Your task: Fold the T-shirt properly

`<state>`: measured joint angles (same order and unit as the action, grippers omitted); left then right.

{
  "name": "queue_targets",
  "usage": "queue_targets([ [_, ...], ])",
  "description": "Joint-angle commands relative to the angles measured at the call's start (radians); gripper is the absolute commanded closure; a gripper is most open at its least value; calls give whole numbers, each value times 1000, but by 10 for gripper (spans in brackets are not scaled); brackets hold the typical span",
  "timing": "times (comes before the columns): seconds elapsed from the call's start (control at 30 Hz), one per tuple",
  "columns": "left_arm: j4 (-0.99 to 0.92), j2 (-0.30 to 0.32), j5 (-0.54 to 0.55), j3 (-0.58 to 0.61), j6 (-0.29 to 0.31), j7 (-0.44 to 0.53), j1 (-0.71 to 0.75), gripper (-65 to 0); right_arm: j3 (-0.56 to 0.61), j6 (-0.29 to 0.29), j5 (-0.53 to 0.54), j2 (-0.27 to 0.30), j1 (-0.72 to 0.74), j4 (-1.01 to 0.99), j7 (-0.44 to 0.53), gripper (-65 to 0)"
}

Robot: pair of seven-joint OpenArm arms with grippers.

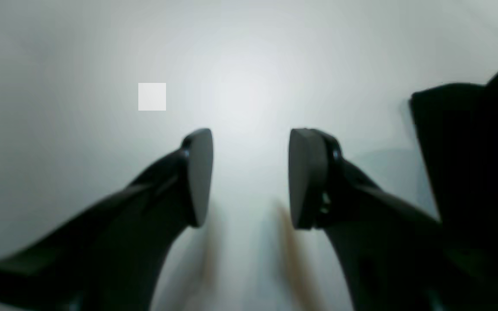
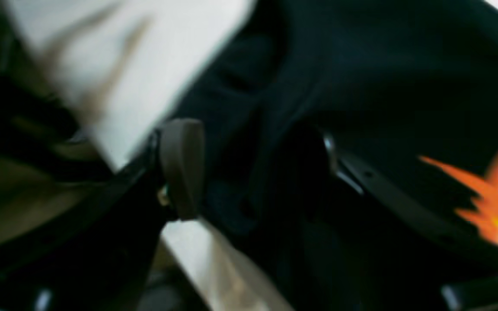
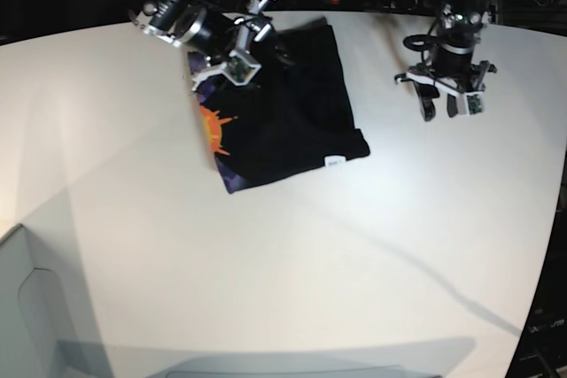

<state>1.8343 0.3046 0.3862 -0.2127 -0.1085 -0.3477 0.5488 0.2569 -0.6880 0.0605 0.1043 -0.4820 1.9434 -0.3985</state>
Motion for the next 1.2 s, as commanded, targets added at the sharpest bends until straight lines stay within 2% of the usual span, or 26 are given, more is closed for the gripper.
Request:
queue_targets([
  [0.0,15,11,-3,-6,-1,22,0,-279,25,-10,17,13,1,0,20,-348],
  [0.2,23,11,-8,-6,-1,22,1,-279,152,-10,17,18,22,-42,26,-348],
  [0.37,23,11,-5,-6,-1,22,7,-279,259,-10,19,119,84,-19,29,-348],
  [0.47,23,11,-10,-6,-1,22,12,-279,253,-10,23,145,95,18,29,-347],
  [0.7,23,9,-10,-6,-1,22,14,-278,124,-10,19,107,93,23,20,-348],
  [1.03,25,6,-10,-6,-1,22,12,-278,131,-10,19,101,93,-117,28,-348],
  [1.17,25,9,-11,-6,-1,22,11,-278,238,-10,17,113,119,-163,28,-348],
])
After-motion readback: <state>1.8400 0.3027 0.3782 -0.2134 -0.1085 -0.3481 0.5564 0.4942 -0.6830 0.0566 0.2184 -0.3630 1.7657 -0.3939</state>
